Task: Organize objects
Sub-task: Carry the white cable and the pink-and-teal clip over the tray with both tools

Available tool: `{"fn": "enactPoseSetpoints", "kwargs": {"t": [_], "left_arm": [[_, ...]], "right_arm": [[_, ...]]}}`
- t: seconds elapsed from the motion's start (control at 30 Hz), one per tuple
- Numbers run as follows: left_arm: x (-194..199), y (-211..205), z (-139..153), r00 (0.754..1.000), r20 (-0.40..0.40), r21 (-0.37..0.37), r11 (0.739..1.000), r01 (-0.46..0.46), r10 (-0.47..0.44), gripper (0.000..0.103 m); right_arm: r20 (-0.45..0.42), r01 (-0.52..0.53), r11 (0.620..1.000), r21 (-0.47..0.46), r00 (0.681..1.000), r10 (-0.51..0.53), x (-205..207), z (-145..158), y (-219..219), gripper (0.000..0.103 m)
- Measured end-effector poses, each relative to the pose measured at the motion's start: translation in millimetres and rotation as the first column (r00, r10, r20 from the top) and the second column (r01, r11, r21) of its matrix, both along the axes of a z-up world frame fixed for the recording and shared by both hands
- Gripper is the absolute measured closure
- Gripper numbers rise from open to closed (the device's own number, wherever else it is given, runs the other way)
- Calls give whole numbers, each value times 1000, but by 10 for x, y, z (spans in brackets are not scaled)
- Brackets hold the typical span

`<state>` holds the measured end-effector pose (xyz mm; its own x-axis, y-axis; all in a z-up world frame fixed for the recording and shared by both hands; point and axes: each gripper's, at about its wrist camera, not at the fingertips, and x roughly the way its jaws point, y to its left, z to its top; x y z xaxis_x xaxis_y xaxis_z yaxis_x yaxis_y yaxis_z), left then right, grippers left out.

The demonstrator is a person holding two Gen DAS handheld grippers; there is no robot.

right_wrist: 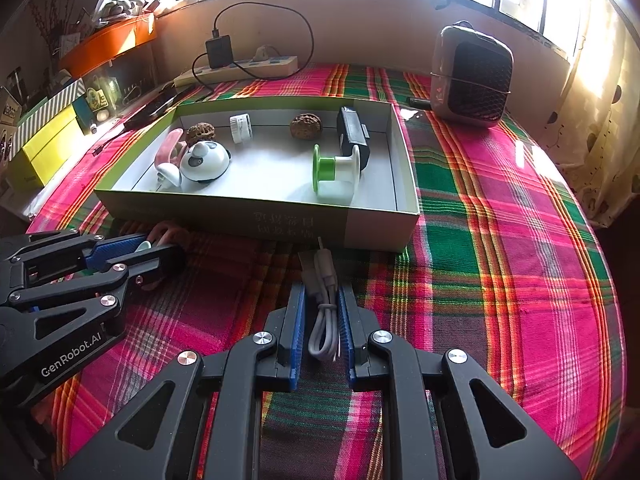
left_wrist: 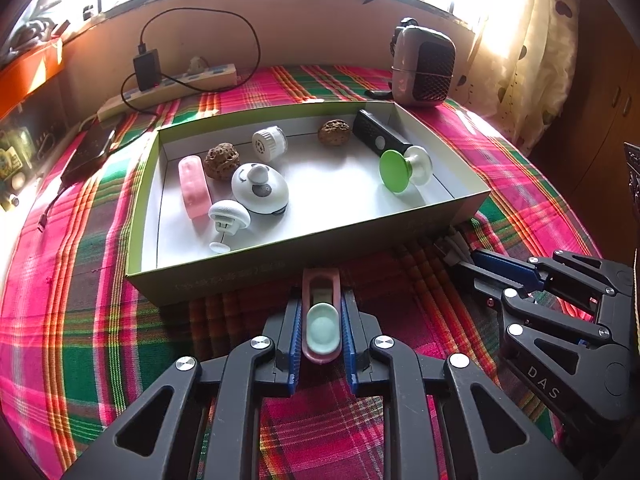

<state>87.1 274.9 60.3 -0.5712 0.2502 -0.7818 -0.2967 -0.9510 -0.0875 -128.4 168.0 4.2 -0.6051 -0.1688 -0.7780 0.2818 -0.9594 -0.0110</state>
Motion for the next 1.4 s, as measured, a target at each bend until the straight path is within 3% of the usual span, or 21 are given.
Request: {"fn": "enactPoseSetpoints", "kwargs": {"t": [1.4], "left_arm": [[15,-32,380,997,-76,22,1000,-12,13,87]], "right_arm": [[-29,-48,996,-78,999,46,-41,303,42,86]]}}
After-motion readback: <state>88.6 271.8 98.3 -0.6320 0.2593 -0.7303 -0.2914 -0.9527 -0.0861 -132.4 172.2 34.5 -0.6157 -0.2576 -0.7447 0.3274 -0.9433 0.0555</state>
